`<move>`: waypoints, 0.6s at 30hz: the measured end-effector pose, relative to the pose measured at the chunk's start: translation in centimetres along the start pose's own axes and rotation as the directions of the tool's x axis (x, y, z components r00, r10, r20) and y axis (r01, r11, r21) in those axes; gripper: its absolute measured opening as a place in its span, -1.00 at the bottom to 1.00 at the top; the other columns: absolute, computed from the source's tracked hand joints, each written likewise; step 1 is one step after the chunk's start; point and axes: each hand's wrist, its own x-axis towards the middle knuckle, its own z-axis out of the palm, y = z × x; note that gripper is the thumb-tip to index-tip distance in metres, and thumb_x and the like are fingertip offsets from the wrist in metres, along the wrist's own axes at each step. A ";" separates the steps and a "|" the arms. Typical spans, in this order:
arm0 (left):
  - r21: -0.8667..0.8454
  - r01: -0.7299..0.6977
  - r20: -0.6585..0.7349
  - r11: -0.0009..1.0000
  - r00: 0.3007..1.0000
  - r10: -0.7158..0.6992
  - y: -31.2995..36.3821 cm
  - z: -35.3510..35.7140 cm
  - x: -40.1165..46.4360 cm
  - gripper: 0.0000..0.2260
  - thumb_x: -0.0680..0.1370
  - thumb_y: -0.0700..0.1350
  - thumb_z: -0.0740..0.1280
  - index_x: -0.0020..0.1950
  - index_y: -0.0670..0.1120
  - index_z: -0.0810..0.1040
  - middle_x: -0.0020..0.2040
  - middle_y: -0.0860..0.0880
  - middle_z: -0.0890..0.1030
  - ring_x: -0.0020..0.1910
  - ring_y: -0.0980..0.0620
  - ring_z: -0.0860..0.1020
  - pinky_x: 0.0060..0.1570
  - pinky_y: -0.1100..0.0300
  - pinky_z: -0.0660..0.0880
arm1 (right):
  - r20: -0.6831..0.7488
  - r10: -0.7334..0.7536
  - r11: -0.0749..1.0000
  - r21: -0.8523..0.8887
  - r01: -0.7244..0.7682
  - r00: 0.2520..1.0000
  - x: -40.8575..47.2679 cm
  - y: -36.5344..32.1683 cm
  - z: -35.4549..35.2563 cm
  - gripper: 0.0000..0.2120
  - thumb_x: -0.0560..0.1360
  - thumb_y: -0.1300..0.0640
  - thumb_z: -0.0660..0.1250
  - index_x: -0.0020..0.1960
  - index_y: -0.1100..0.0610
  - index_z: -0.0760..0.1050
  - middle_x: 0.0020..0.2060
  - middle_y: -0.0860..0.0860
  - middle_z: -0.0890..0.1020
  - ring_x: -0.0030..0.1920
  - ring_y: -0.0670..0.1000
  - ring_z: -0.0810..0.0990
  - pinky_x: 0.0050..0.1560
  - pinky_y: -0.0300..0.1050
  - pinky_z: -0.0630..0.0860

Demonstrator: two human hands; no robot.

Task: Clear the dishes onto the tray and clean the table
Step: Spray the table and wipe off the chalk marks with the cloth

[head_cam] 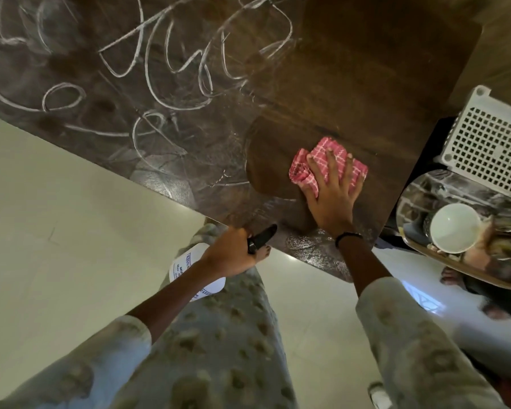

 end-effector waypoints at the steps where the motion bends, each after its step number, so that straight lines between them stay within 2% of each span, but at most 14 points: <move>1: -0.010 -0.033 -0.023 0.999 0.999 0.033 -0.1 0.1 -0.1 -0.62 0.42 0.02 0.27 0.08 -0.22 0.58 -0.42 0.02 0.40 -0.49 0.10 0.36 -0.50 0.39 0.18 | -0.001 0.005 1.000 -0.001 -0.005 1.000 0.0 0.1 0.0 -0.42 0.54 -0.31 -0.05 0.51 -0.16 0.15 0.54 0.05 0.13 0.52 0.28 -0.01 0.37 0.40 -0.19; 3: -0.033 -0.095 -0.068 0.995 0.993 0.092 -0.3 -0.2 -0.4 -0.61 0.41 0.01 0.28 0.12 -0.20 0.60 -0.46 0.09 0.34 -0.52 0.09 0.36 -0.50 0.44 0.25 | -0.013 0.006 1.000 -0.014 -0.006 1.000 0.0 0.0 0.1 -0.42 0.54 -0.31 -0.07 0.51 -0.15 0.15 0.54 0.05 0.14 0.52 0.28 0.00 0.38 0.40 -0.17; 5: -0.021 -0.095 -0.093 0.995 0.991 0.093 -0.6 -0.6 -0.4 -0.76 0.43 -0.15 0.35 0.01 -0.27 0.61 -0.44 -0.07 0.45 -0.44 -0.07 0.44 -0.46 0.38 0.23 | -0.014 0.012 1.000 -0.008 -0.012 1.000 0.0 -0.2 0.2 -0.42 0.54 -0.31 -0.06 0.52 -0.15 0.14 0.54 0.06 0.13 0.52 0.28 -0.01 0.38 0.40 -0.18; 7: 0.011 -0.054 -0.109 0.999 0.993 0.054 -1.4 -0.9 -0.1 -0.83 0.41 -0.25 0.33 -0.04 -0.29 0.58 -0.29 -0.27 0.57 -0.28 -0.16 0.52 -0.36 0.28 0.22 | -0.019 0.043 0.999 0.004 -0.043 0.999 -0.1 -1.0 0.5 -0.42 0.55 -0.30 -0.04 0.52 -0.15 0.14 0.54 0.06 0.13 0.52 0.28 -0.01 0.39 0.43 -0.14; 9: 0.026 0.008 -0.133 1.000 0.991 -0.005 -2.2 -1.3 0.2 -0.86 0.40 -0.27 0.31 -0.07 -0.27 0.54 -0.25 -0.29 0.59 -0.27 -0.23 0.50 -0.32 0.18 0.27 | -0.034 0.046 0.999 0.017 -0.045 0.998 -0.5 -2.9 0.9 -0.44 0.55 -0.28 0.01 0.51 -0.14 0.16 0.53 0.07 0.16 0.51 0.30 0.03 0.38 0.44 -0.11; 11: -0.003 0.015 -0.156 1.000 0.988 -0.016 -2.8 -1.6 0.3 -0.92 0.37 -0.25 0.31 -0.16 -0.21 0.52 -0.34 -0.22 0.54 -0.31 -0.26 0.47 -0.33 0.15 0.29 | -0.052 -0.032 0.999 0.019 0.033 0.998 -1.4 -5.7 1.4 -0.46 0.56 -0.25 0.02 0.50 -0.13 0.20 0.52 0.08 0.20 0.50 0.32 0.07 0.37 0.45 -0.11; 13: -0.040 0.010 -0.165 0.999 0.986 -0.017 -3.3 -2.3 0.3 -0.89 0.31 -0.14 0.29 -0.21 -0.13 0.51 -0.40 -0.11 0.47 -0.31 -0.27 0.46 -0.35 0.09 0.37 | -0.050 -0.138 0.988 0.061 0.141 0.989 -2.8 -8.9 2.2 -0.49 0.56 -0.19 0.05 0.49 -0.13 0.22 0.51 0.07 0.22 0.50 0.32 0.07 0.39 0.44 -0.10; 16: -0.068 -0.017 -0.149 0.998 0.989 0.007 -3.9 -3.5 0.2 -0.80 0.26 -0.07 0.24 -0.19 -0.11 0.52 -0.43 -0.10 0.47 -0.37 -0.19 0.41 -0.33 0.02 0.43 | 0.010 -0.276 0.957 0.089 0.275 0.961 -6.5 -11.1 3.5 -0.50 0.56 -0.20 0.08 0.49 -0.16 0.23 0.52 0.04 0.21 0.52 0.27 0.05 0.41 0.40 -0.01; 18: -0.051 -0.046 -0.140 0.998 0.989 0.039 -4.3 -4.1 0.2 -0.72 0.28 -0.07 0.25 -0.06 -0.10 0.58 -0.44 -0.11 0.50 -0.40 -0.19 0.43 -0.37 0.04 0.41 | 0.058 -0.337 0.941 0.051 0.335 0.940 -8.9 -9.6 4.1 -0.48 0.54 -0.23 0.08 0.48 -0.19 0.21 0.52 0.02 0.21 0.52 0.24 0.05 0.40 0.41 0.05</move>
